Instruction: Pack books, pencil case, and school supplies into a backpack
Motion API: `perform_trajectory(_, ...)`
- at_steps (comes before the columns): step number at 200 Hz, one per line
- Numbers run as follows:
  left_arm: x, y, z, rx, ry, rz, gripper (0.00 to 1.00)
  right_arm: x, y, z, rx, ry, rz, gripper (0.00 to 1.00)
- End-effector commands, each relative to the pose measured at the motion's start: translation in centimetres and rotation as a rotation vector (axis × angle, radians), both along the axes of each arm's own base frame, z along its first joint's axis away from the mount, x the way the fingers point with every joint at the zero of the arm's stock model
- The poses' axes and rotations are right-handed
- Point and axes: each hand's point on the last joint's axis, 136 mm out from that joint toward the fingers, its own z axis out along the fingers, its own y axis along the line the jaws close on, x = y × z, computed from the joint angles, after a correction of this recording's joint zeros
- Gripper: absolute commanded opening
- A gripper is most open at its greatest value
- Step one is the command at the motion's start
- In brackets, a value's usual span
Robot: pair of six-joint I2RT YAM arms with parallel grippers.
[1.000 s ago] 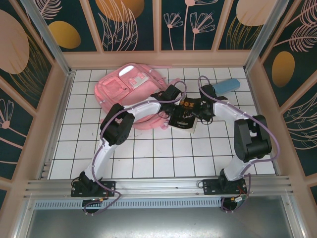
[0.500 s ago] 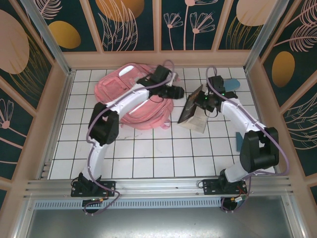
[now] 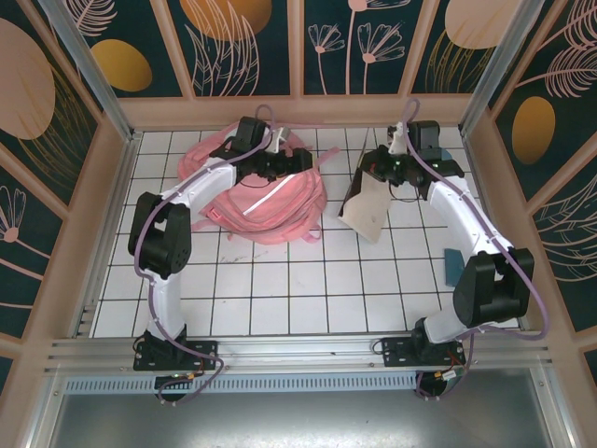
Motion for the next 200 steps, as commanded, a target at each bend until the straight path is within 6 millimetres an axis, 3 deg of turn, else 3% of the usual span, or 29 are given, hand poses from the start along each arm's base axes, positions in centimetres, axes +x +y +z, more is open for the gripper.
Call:
perform_trajectory(1, -0.8, -0.9, 4.3, -0.173, -0.034, -0.065, 0.98, 0.0, 2.9, 6.3, 0.151, -0.181, 0.158, 0.0)
perform_trajectory(24, -0.7, -0.1, 4.0, -0.204, -0.002, -0.04, 0.98, 0.0, 4.9, 7.2, 0.192, -0.201, 0.226, 0.0)
perform_trajectory(51, 0.7, 2.8, 3.1, -0.161, 0.0, 0.08, 0.98, -0.4, 8.4, 7.2, 0.217, -0.199, 0.33, 0.0)
perform_trajectory(77, 0.9, 3.9, 1.9, -0.112, 0.005, 0.123, 0.98, 0.0, 9.6, 3.9, 0.184, -0.122, 0.329, 0.0)
perform_trajectory(122, 0.8, 5.2, -1.5, 0.003, 0.045, 0.166, 0.98, 1.5, 5.8, -7.5, -0.021, 0.095, 0.157, 0.0)
perform_trajectory(141, 0.5, 5.2, -2.0, 0.01, 0.057, 0.158, 0.98, 1.8, 4.1, -10.6, -0.089, 0.155, 0.096, 0.04)
perform_trajectory(161, 0.1, 5.2, -2.4, 0.019, 0.065, 0.152, 0.96, 2.1, 2.5, -12.2, -0.161, 0.177, 0.034, 0.17)
perform_trajectory(200, -0.7, 4.5, -3.0, 0.051, 0.071, 0.137, 0.95, 2.3, -1.4, -15.0, -0.329, 0.242, -0.14, 0.61)
